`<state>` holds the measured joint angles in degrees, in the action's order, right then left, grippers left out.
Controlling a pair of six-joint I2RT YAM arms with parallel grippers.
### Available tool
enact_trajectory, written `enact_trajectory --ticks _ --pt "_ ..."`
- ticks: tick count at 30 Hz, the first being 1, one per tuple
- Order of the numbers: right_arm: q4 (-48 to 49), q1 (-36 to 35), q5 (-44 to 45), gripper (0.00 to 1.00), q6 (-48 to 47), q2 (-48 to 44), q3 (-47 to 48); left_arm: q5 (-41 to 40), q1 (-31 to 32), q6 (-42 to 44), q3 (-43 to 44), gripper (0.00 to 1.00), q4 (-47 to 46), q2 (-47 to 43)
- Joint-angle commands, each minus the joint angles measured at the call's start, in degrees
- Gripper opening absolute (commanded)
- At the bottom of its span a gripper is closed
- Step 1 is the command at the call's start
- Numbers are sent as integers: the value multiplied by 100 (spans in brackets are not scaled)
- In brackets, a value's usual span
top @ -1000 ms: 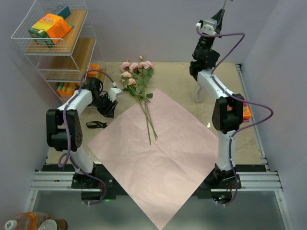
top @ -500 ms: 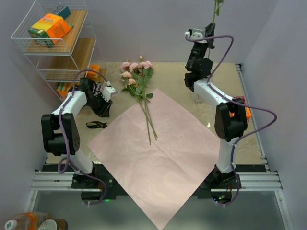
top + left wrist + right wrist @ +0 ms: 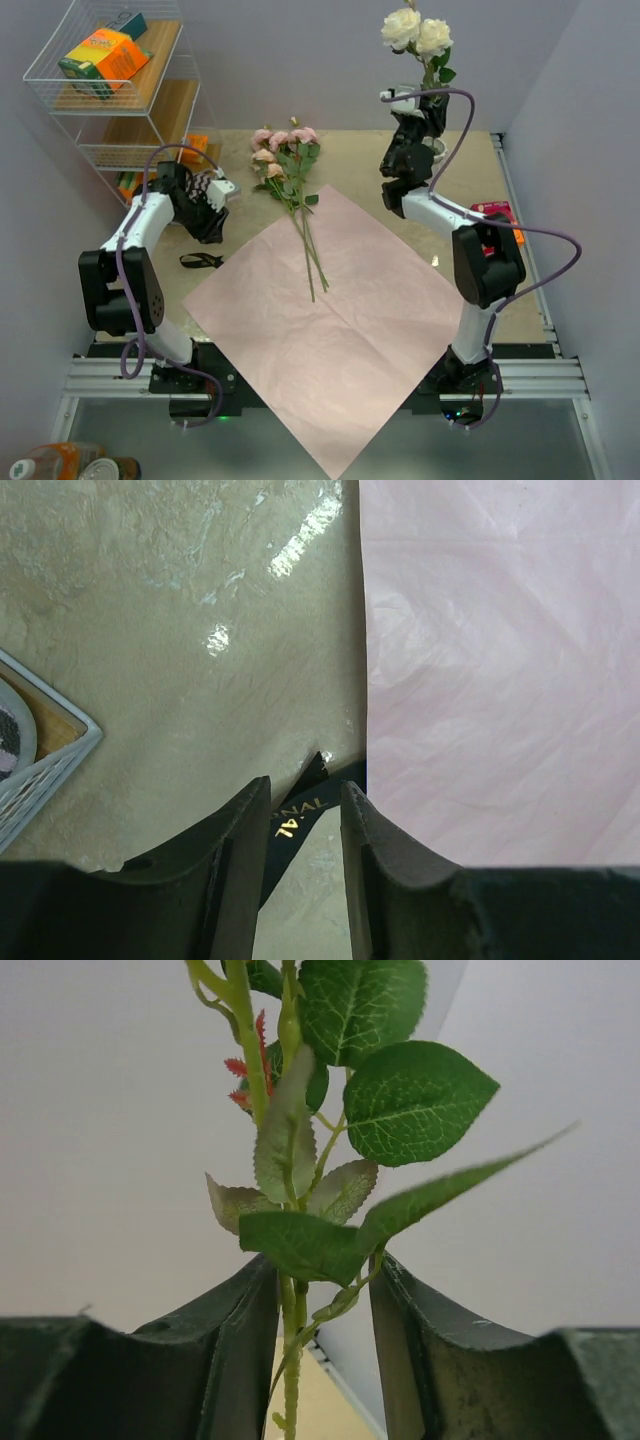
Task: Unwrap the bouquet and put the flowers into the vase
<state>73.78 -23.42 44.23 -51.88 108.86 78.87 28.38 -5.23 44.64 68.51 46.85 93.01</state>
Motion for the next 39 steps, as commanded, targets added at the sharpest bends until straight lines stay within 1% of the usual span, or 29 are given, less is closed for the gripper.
enact_trajectory --ticks 1,3,4,5,6,7,8,9,10,11,12,13,14,15,16,20,21,22,24,25,29,32,34,35,37,39 --pt "1062 -294 892 46 353 -1022 -389 168 -48 132 -22 39 70 -248" --pt "509 -530 1297 47 678 -1313 -723 185 -48 141 -13 39 114 -301" --pt "315 -610 1630 51 809 -1445 -863 185 -57 141 -4 39 140 -327" --pt "69 -689 1763 54 1150 -1760 -1134 185 -57 150 4 38 158 -336" --pt "-429 -873 1852 61 1301 -1911 -1276 194 -48 150 4 38 166 -371" --pt "-608 -962 1983 65 1451 -2086 -1417 203 -48 150 -4 38 184 -398" --pt "-854 -1050 2211 69 1870 -2419 -1662 203 -48 150 -4 38 202 -424" --pt "-1709 -1216 2230 74 2153 -2631 -1751 194 -48 150 -4 38 202 -476" --pt "-2301 -1270 2204 75 2530 -2824 -1822 177 -57 150 -22 38 202 -494" --pt "-2994 -1296 1987 77 3534 -3009 -1823 177 -48 141 -31 38 210 -521" --pt "-4480 -1305 1854 80 4110 -3376 -1762 168 -48 141 -39 38 202 -564" --pt "-5139 -1297 1748 81 4637 -3493 -1665 168 -48 132 -57 38 210 -582" --pt "-5615 -1297 1634 81 5330 -3573 -1499 159 -48 115 -66 38 202 -609" --pt "-6299 -1305 1633 82 5511 -3626 -1428 159 -48 97 -75 38 202 -652" --pt "-6610 -1297 1624 83 5878 -3652 -1358 159 -48 106 -101 38 193 -661" --pt "-7990 -1297 1291 85 6592 -3740 -1068 185 -48 62 -162 38 193 -740" --pt "-8567 -1297 1134 84 6751 -3749 -1015 185 -57 62 -171 38 202 -767" --pt "-8817 -1297 993 84 6996 -3801 -971 194 -57 53 -171 38 210 -776" --pt "-9204 -1332 528 82 7138 -3916 -1066 203 -48 36 -171 38 202 -811" --pt "-9249 -1349 412 82 7200 -4081 -1276 220 -48 27 -171 38 219 -820" --pt "-9294 -1507 34 80 7244 -4539 -1848 238 -57 -8 -189 38 219 -829" --pt "-9206 -1735 -19 81 7244 -4977 -2209 247 -57 -26 -207 38 211 -837" --pt "-9083 -1797 -168 82 7157 -5172 -2419 238 -57 -43 -215 38 210 -829" --pt "-9074 -1824 -378 82 7148 -5286 -2464 229 -48 -61 -215 38 210 -811" --pt "-9144 -1903 -563 81 7209 -5270 -2543 229 -57 -96 -207 38 193 -793" --pt "-9293 -2131 -591 81 7314 -5060 -2604 238 -57 -131 -198 39 175 -776"
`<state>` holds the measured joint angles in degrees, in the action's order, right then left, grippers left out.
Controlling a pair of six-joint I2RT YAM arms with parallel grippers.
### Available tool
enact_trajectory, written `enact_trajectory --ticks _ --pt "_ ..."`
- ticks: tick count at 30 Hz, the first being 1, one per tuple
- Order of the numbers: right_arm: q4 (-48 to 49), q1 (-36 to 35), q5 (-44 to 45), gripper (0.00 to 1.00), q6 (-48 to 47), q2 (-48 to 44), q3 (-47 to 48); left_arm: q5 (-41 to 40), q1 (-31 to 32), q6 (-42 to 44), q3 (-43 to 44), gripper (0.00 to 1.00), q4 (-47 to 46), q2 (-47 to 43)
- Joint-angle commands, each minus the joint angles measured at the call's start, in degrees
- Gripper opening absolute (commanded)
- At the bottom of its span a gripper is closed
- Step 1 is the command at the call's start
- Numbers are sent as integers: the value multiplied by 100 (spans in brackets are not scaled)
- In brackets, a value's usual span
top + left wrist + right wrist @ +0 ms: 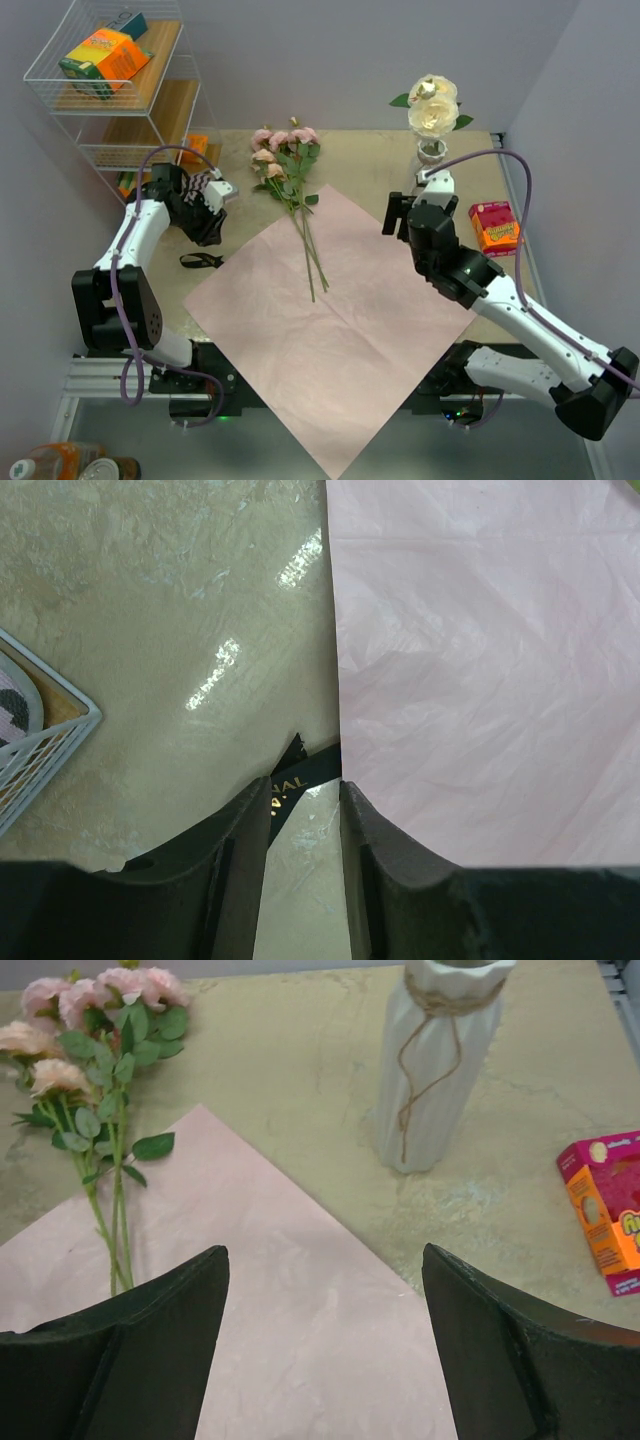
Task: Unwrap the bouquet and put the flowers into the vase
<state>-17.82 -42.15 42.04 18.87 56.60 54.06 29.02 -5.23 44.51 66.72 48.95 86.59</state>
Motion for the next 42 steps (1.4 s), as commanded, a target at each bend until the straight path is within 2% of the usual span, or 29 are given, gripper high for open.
enact_trajectory --ticks 1,5,9,12,15,18,20,24,29,42 --pt "-90 -372 -372 81 318 254 -255 183 -57 -136 -19 39 -43 -133" --pt "296 -934 -460 80 503 930 -476 201 -48 -206 -19 39 -61 -98" --pt "946 -1023 -924 77 486 1774 -379 175 -57 -215 -62 38 -70 -116" --pt "1412 -1014 -1128 72 180 2591 67 122 -57 -241 -98 39 -105 -116" --pt "1615 -892 -1400 61 3 3479 795 113 -48 -259 -124 38 -105 -81" --pt "1668 -628 -1892 42 20 4340 1595 96 -57 -250 -159 38 -131 -81" --pt "1756 -462 -2094 37 37 4866 1913 61 -57 -250 -203 38 -149 -98" --pt "1756 -232 -2446 34 151 5624 2897 8 -48 -241 -247 38 -184 -72" --pt "1704 -144 -2850 33 310 6073 3391 -36 -57 -232 -230 38 -210 -10" --pt "1870 -118 -3229 35 679 6354 3040 -63 -57 -197 -273 38 -254 51"
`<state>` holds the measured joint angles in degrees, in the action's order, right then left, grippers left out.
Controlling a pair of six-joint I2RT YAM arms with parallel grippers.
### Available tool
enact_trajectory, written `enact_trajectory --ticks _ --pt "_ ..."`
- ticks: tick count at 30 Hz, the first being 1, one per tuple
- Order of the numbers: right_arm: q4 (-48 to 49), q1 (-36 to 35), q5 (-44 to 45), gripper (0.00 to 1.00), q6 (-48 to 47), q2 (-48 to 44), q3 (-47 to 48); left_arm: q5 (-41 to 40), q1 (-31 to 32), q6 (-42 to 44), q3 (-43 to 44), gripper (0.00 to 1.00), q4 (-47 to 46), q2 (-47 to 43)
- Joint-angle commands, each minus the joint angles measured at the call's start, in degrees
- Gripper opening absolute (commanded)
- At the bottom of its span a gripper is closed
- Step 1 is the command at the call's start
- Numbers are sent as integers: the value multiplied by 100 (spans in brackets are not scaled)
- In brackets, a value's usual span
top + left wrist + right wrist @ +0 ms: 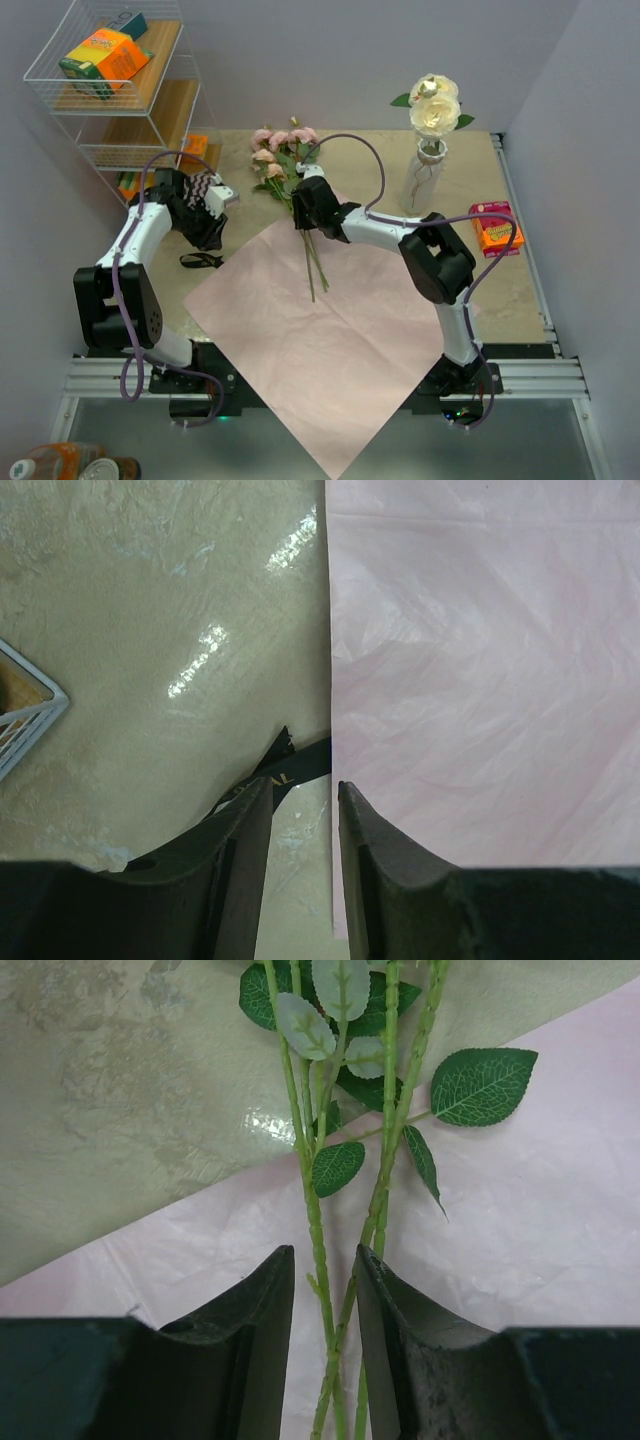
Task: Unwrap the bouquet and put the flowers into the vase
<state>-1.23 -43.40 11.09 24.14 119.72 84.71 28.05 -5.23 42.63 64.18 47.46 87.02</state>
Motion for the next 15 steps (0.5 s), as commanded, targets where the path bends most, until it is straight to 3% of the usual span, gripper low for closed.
enact_trajectory --ticks 1,15 --pt "203 7 -134 36 152 51 -16 34 -57 -9 -20 37 -106 8" --pt "203 191 -274 38 284 403 -33 -2 -48 35 -20 37 -88 8"
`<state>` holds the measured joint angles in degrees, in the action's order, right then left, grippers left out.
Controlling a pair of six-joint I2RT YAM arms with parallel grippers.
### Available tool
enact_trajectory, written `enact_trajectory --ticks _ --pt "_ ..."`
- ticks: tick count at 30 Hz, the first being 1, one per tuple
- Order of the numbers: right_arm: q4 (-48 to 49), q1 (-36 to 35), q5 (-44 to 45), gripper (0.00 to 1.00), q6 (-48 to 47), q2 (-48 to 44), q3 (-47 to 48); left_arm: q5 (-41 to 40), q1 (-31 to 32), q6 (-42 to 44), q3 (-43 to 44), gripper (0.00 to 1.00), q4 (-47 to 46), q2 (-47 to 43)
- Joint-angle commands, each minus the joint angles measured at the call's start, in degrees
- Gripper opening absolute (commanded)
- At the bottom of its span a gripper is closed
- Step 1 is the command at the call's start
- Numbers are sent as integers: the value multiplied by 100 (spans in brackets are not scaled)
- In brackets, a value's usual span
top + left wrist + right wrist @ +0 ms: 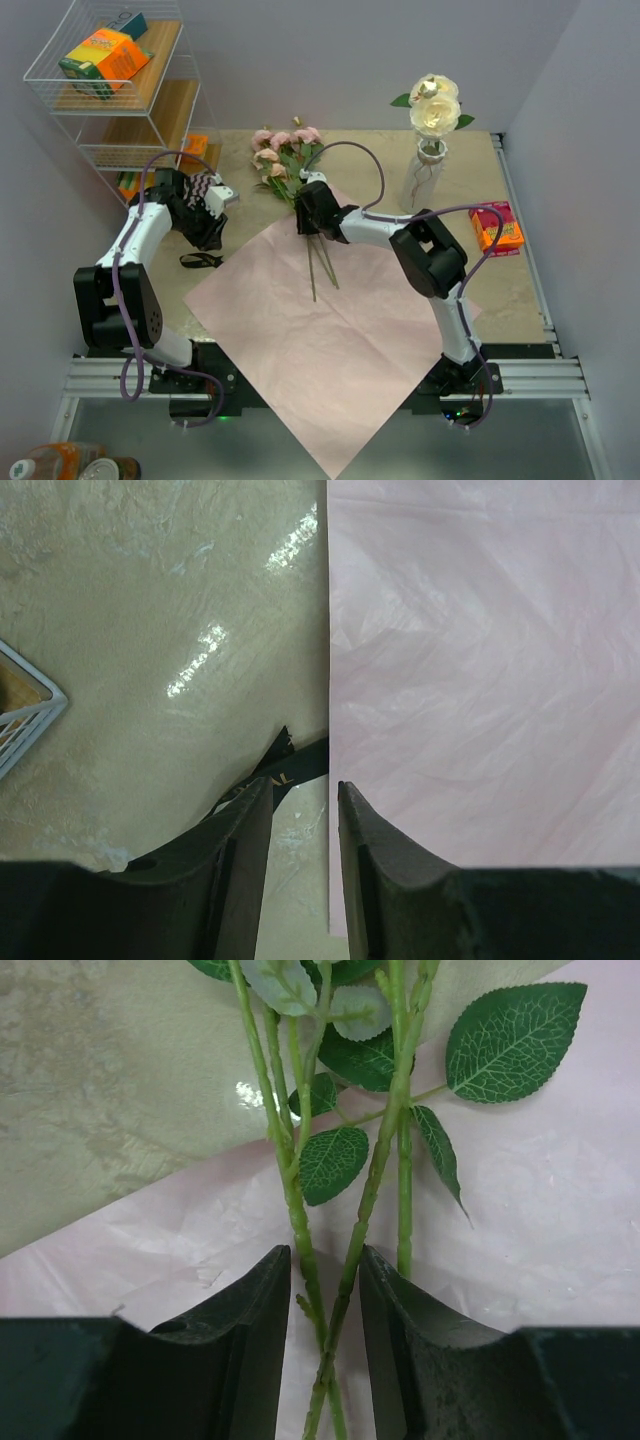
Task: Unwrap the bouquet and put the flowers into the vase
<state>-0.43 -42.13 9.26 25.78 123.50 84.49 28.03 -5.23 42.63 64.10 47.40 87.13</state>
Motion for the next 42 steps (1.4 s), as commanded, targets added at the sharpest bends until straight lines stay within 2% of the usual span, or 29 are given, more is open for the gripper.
enact_trajectory --ticks 1,8,11,13,15,17,21,29,34,36,42 --pt "122 64 -91 38 120 42 -3 -8 -57 35 -11 37 -73 -3" --pt "166 100 -178 37 190 104 68 -35 -57 61 -37 37 -64 -3" --pt "253 108 -257 32 208 34 42 -52 -48 70 -46 37 -73 -3" --pt "280 108 -310 22 190 7 33 -52 -48 70 -46 37 -64 -3" --pt "306 100 -381 20 173 -63 7 -52 -57 70 -55 37 -64 -12" --pt "385 100 -398 20 182 -177 -90 -61 -48 79 -99 36 -73 -12" --pt "412 100 -433 30 173 -335 -222 -61 -57 96 -169 36 -81 -47" --pt "631 100 -442 28 190 -625 -530 -61 -57 105 -222 36 -73 -91" --pt "649 117 -381 32 182 -696 -486 -78 -57 131 -283 36 -73 -117" --pt "658 126 -381 37 190 -696 -425 -70 -57 149 -292 36 -64 -126" --pt "623 222 -302 35 313 -512 -275 -114 -57 175 -310 35 -55 -162"
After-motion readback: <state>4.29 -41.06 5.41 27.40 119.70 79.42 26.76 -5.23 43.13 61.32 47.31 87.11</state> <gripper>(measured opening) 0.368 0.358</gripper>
